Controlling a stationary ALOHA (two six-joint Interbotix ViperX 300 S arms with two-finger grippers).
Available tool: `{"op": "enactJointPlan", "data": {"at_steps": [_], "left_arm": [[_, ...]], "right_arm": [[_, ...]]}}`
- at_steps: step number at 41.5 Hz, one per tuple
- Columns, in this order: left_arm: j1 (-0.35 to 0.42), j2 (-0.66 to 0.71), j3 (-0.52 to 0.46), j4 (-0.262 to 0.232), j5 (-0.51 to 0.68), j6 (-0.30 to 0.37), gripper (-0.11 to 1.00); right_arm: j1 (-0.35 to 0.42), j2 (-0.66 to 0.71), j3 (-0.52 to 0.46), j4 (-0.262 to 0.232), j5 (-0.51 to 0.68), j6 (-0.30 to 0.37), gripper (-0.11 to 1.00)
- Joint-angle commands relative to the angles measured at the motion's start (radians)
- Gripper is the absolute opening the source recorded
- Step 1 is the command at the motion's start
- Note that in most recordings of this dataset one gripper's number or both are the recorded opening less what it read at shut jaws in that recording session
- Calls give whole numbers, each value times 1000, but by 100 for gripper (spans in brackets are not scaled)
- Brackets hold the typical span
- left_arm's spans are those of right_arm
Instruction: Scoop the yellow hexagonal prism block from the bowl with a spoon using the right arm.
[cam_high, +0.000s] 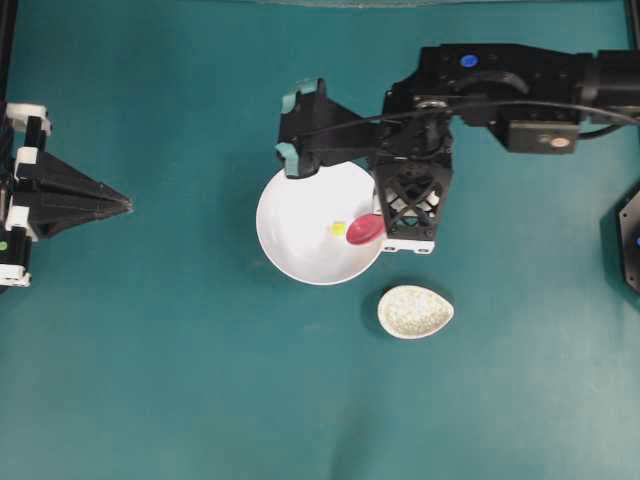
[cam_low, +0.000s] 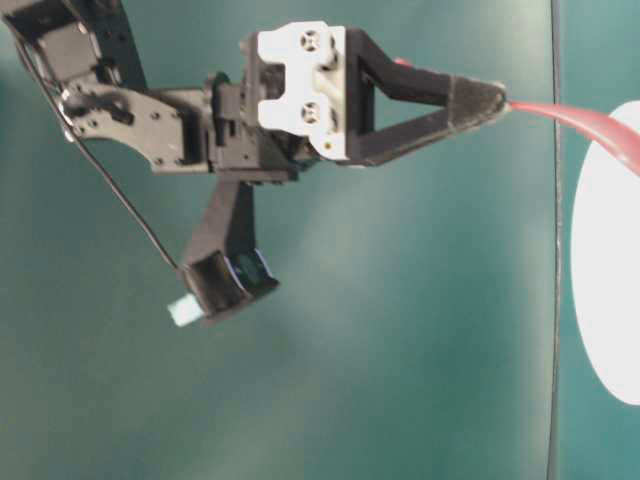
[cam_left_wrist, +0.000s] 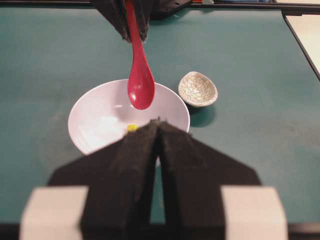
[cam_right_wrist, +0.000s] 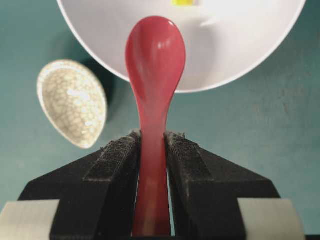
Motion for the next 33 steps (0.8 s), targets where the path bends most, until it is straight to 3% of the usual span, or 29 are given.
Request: {"op": "enactJointPlan", "data": {"at_steps": [1,24,33], "left_arm": [[0,8,-26,2,-6,0,0],[0,5,-26,2,-5,0,0],[0,5,-28,2,-5,0,0]], "right_arm": [[0,-5,-25,2,3,-3,24],[-9,78,-25,0,-124,-37,24],[-21,84,-23,-32,-227,-43,24]]}}
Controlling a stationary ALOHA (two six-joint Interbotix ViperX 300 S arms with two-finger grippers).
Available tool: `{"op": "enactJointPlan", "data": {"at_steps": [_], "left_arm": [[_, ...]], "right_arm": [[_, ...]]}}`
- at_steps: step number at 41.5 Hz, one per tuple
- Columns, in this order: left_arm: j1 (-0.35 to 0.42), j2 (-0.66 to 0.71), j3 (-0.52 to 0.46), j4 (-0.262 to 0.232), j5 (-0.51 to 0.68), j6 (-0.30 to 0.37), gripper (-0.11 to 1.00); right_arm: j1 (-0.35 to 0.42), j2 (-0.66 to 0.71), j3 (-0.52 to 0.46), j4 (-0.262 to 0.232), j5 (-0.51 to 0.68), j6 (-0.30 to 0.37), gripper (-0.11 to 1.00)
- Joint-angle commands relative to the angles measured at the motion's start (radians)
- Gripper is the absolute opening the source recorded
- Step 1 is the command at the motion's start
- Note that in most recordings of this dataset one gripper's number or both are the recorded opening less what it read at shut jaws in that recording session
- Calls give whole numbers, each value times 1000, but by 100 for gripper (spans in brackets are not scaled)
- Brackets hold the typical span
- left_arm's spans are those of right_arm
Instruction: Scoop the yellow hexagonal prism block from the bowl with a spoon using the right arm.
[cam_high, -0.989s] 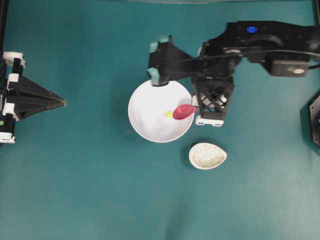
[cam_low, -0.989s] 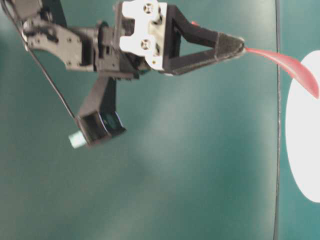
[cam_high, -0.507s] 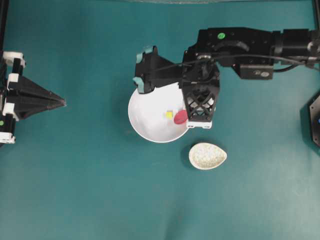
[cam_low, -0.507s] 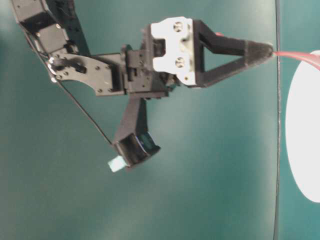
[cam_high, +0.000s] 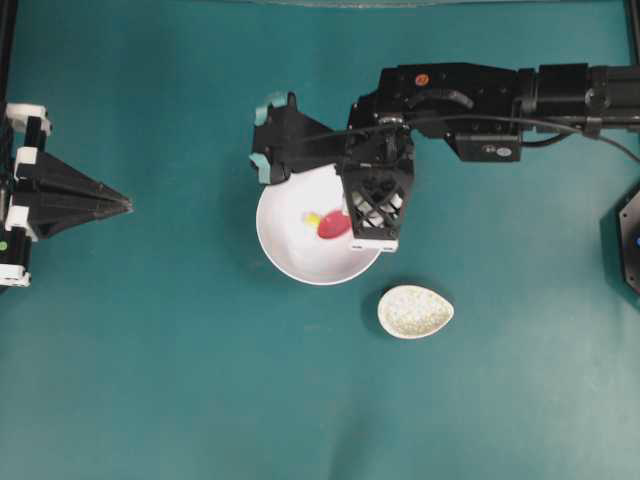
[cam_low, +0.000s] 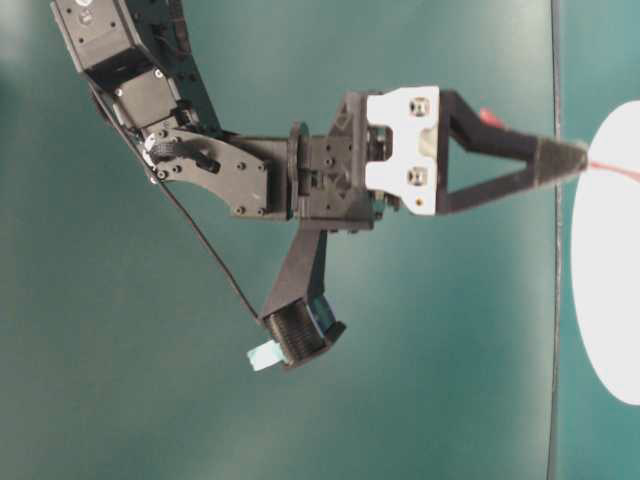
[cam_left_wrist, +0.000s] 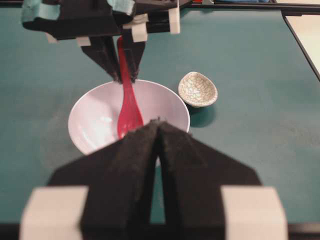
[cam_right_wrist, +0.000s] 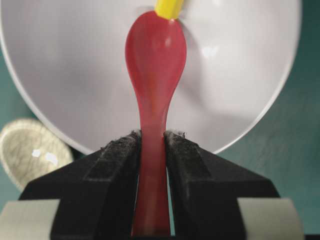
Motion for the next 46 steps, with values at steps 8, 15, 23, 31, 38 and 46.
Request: {"op": "enactJointPlan", "data": {"at_steps": [8,15,23,31,38,46], "left_arm": [[0,5,-26,2,-5,0,0],[0,5,-25,2,-5,0,0],[-2,5,-26,2,-5,0,0],[-2,5,-25,2,-5,0,0],[0,5,-26,2,-5,0,0],[0,5,-26,2,-5,0,0]], "right_arm": [[-9,-20,-18,-46,-120,-2,24],[-8,-20,-14,-40,-170,-2,24],[-3,-23,-9,-29,-210,2,24],[8,-51,51,-26,-301,12,24],[12,-97,137,-11,-408,15,24],[20,-144,230,2,-531,15,24]]}}
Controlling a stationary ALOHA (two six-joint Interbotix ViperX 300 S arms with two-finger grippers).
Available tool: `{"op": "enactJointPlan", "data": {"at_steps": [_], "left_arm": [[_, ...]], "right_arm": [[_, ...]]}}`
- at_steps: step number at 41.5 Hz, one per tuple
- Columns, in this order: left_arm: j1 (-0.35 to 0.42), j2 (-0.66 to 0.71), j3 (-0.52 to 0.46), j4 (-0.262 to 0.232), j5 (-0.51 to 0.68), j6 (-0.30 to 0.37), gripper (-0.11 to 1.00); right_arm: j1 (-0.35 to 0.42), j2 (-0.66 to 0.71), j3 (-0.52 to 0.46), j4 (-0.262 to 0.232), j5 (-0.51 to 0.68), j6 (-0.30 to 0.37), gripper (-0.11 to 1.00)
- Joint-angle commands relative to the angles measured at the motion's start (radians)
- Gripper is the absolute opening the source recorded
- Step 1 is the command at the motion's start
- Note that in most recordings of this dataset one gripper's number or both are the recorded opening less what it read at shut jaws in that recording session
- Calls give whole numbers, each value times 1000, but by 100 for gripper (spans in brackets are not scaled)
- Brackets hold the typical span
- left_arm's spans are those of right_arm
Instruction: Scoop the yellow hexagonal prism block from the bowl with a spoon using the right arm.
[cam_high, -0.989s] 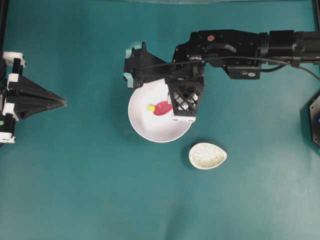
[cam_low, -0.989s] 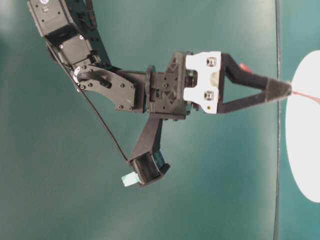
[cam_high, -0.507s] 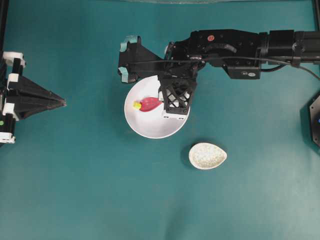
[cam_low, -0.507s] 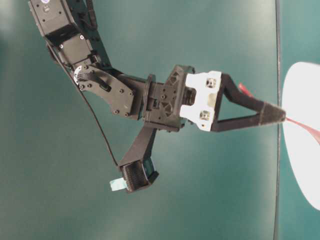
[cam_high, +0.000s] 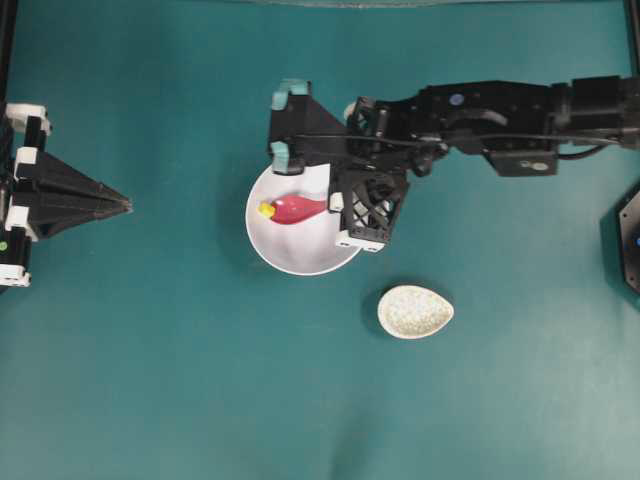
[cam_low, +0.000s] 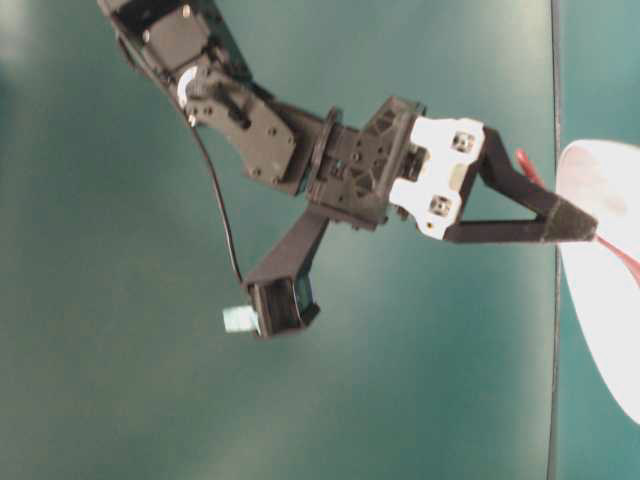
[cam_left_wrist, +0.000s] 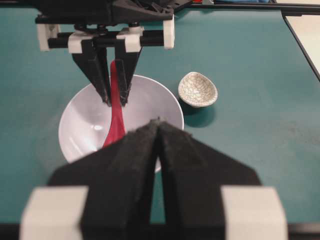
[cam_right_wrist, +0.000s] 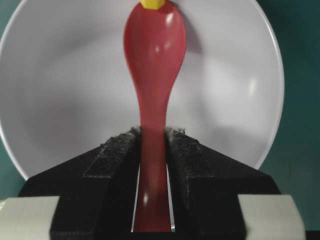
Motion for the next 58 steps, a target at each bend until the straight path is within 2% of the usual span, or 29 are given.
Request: {"op": "enactJointPlan", "data": {"at_steps": [1,27,38,49,58], "left_arm": [[0,6,-28,3,-5,0,0],[0,6,-28,3,-5,0,0],[-2,5,-28,3,-5,0,0],[0,6,-28,3,-6,0,0],[0,6,-28,3,-6,0,0]], "right_arm": [[8,-63,31,8,-67,2,24],[55,-219,287,18,-390,5,24],[61,-310,405,23,-537,52,24],[66,-387,485,20,-630,55,24],[64,-430,472,-9,-604,40,24]]}}
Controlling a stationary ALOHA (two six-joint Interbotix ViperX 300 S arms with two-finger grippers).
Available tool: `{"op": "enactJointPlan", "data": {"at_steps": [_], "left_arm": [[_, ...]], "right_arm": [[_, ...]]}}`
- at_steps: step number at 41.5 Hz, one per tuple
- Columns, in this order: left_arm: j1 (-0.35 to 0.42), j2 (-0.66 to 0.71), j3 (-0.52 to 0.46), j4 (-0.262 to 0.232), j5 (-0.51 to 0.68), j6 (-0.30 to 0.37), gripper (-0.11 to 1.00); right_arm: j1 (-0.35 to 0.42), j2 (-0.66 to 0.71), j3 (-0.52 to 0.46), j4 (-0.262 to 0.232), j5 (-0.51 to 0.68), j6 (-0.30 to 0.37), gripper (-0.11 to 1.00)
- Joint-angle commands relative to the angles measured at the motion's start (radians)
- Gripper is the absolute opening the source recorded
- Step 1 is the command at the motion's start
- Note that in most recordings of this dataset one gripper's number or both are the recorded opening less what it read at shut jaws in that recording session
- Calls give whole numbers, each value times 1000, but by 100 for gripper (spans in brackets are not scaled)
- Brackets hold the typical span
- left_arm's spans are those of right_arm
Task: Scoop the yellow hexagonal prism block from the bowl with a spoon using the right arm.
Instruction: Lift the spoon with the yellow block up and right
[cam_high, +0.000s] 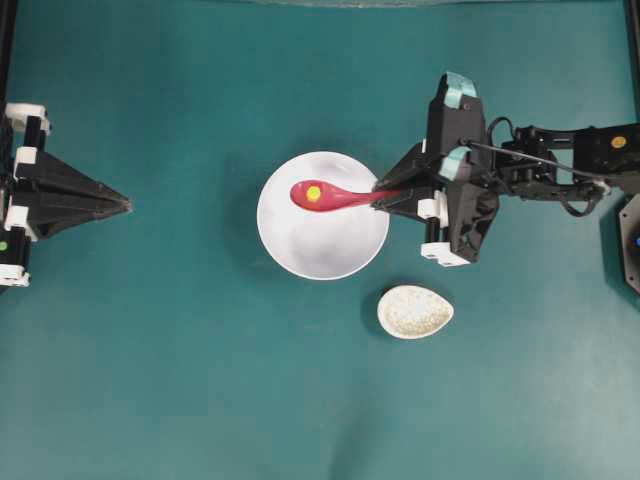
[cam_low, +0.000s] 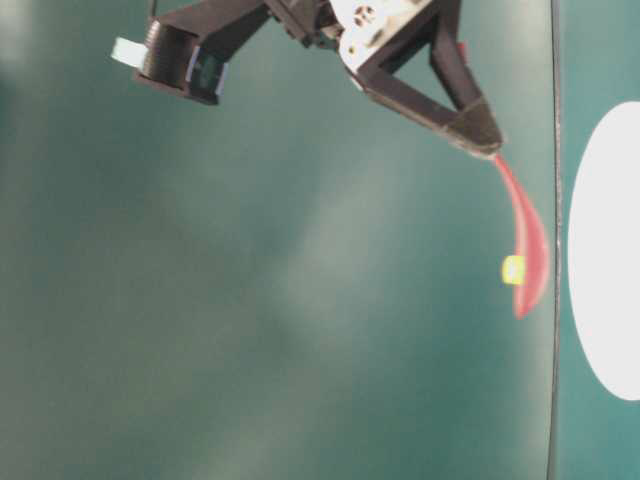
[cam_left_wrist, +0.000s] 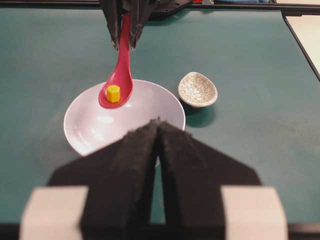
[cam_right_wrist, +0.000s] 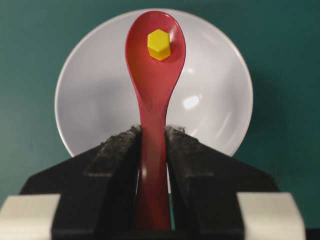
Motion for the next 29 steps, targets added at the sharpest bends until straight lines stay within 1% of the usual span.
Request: {"op": "enactJointPlan", "data": {"at_steps": [1,5,16,19,25,29], "left_arm": [[0,6,-28,2,-6,0,0],[0,5,-28,2,-5,0,0],[-2,6,-28,2,-5,0,0],[0,6,-28,2,-5,0,0],[0,6,-28,2,-5,0,0],[0,6,-28,2,-5,0,0]], "right_arm": [[2,-46,-26,-20,20,-3,24],[0,-77,-46,-46,69,-5,24],[-2,-164,-123,-91,199,-5,24],[-3,-179,-138,-101,225,-5,24],[-3,-199,-158,-138,268,-3,24],[-3,-201,-163,-143,284,-3,24]]}}
